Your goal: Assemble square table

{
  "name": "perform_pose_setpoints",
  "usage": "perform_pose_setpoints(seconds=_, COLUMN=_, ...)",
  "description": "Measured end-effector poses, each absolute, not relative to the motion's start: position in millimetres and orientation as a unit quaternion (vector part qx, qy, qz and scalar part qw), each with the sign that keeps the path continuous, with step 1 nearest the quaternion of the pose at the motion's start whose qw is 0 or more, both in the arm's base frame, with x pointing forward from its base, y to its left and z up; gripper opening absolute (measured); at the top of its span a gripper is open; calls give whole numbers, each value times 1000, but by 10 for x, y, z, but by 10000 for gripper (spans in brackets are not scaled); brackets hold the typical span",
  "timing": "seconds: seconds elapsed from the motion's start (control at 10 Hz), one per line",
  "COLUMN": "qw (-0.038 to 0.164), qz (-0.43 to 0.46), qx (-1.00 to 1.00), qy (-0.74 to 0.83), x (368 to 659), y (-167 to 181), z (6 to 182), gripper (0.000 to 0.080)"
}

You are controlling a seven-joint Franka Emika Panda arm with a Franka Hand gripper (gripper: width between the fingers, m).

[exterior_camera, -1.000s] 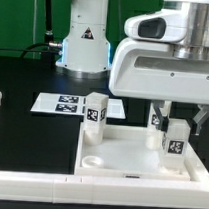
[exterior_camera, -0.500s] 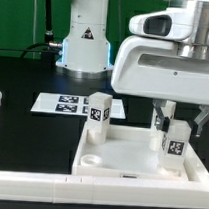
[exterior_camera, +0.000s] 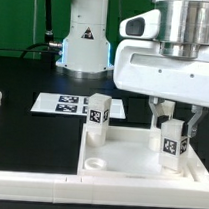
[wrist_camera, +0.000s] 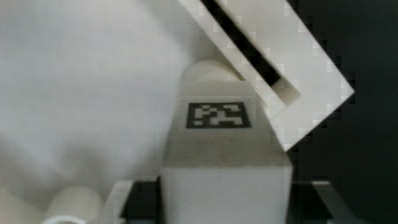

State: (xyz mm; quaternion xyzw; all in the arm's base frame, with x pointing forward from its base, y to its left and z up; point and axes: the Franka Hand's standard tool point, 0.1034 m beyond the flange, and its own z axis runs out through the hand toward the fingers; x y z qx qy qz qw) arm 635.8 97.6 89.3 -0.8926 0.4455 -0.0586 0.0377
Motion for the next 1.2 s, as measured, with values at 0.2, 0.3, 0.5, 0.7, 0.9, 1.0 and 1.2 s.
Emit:
perform_pose_setpoints(seconds=0.2, qw=37, qz=-44, qx=-858, qy=510, x=6366, y=1000, z=888, gripper=286)
perform_pose_setpoints(seconds=0.3, qw=36, qz=-36, qx=-834, qy=550, x=6360, y=1019, z=886, gripper=286)
perform_pose_setpoints(seconds=0.5, qw=36, qz=-30, qx=-795, qy=605, x=6361, y=1026, z=883, gripper=286)
perform_pose_setpoints(seconds=0.7, qw=36, qz=-30, qx=-795, qy=604, x=6361, y=1025, z=883, gripper=367)
perform_pose_setpoints(seconds=0.9, qw=36, qz=-34, qx=-823, qy=566, x=6369, y=1024, z=886, gripper=545)
perform_pose_setpoints(seconds=1.0, qw=33, qz=-36, qx=-840, qy=540, x=6362, y=1054, z=883, gripper=628)
perform_pose_setpoints(seconds=1.2, qw=30, qz=-38, qx=-881, qy=471, x=6366, y=1030, z=884, gripper=643)
